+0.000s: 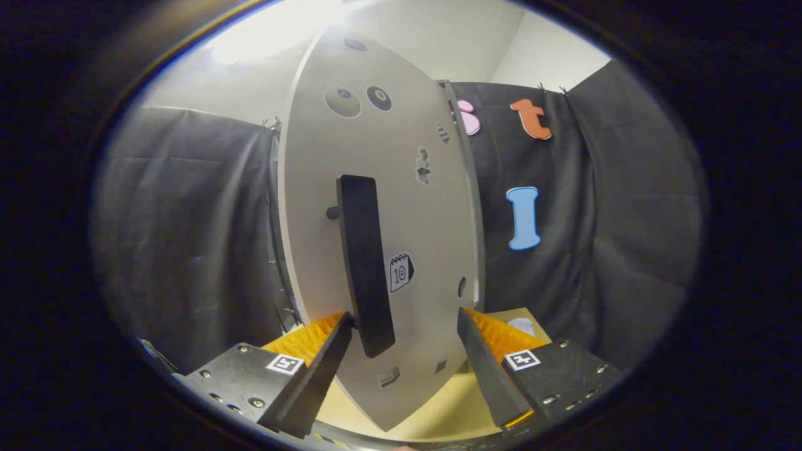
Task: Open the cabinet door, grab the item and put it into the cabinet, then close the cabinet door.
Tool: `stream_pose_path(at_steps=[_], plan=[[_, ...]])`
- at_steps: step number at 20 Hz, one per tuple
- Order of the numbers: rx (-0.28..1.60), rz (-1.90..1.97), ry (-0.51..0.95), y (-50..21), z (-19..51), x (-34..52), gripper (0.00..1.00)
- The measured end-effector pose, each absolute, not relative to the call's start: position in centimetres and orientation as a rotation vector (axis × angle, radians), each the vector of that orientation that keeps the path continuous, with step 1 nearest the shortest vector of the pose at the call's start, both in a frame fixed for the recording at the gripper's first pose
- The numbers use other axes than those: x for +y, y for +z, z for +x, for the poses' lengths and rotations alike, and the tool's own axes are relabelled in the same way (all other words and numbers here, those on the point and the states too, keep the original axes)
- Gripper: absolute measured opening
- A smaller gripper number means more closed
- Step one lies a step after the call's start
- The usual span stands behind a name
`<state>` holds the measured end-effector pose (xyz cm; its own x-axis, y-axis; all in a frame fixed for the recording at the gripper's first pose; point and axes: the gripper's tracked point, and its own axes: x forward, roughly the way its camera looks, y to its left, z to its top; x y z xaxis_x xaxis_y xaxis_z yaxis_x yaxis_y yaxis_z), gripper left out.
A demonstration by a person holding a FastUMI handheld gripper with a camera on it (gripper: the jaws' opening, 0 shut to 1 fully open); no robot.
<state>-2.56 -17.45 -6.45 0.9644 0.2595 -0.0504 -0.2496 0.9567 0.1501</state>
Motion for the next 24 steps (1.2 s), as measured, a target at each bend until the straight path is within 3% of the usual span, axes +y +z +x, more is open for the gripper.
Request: stream_pose_path(at_steps=[10,18,24], plan=[[0.055,0.081,0.332,-6.3,6.2,-4.9,1.0],[-0.002,0.041,0.279,-6.2,13.7,1.0,1.0],[-0.039,0.014,0.164,-6.0,15.2,1.9,1.0]])
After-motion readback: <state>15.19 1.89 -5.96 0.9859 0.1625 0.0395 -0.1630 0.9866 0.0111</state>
